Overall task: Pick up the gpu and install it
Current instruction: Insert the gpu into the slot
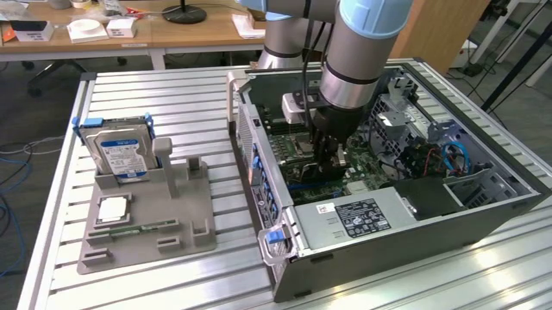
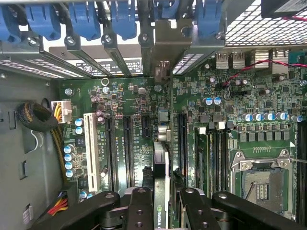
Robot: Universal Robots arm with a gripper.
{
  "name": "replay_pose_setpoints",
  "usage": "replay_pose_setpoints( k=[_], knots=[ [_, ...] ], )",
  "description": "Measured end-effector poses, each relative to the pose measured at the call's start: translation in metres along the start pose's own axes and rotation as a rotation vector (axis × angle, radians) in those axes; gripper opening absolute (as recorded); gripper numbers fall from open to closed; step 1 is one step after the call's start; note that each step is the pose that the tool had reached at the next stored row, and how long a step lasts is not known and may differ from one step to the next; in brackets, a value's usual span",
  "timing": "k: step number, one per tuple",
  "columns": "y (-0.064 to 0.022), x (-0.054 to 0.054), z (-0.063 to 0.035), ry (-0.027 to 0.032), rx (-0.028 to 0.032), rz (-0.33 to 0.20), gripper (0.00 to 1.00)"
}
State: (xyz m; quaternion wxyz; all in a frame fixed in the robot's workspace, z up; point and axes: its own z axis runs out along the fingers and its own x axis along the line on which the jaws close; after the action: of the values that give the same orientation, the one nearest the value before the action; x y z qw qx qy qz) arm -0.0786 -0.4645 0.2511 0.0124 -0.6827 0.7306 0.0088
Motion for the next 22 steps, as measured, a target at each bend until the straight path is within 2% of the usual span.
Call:
replay_pose_setpoints(
  k=[10, 14, 22],
  knots=[
    [0.0001, 0.0, -0.0004, -0.0003, 0.0, 0.0, 0.26],
    [-0.0001, -0.001, -0.0099, 0.0001, -0.0009, 0.0, 0.26],
    [-0.0001, -0.003, -0.0066, -0.0001, -0.0005, -0.006, 0.26]
  ],
)
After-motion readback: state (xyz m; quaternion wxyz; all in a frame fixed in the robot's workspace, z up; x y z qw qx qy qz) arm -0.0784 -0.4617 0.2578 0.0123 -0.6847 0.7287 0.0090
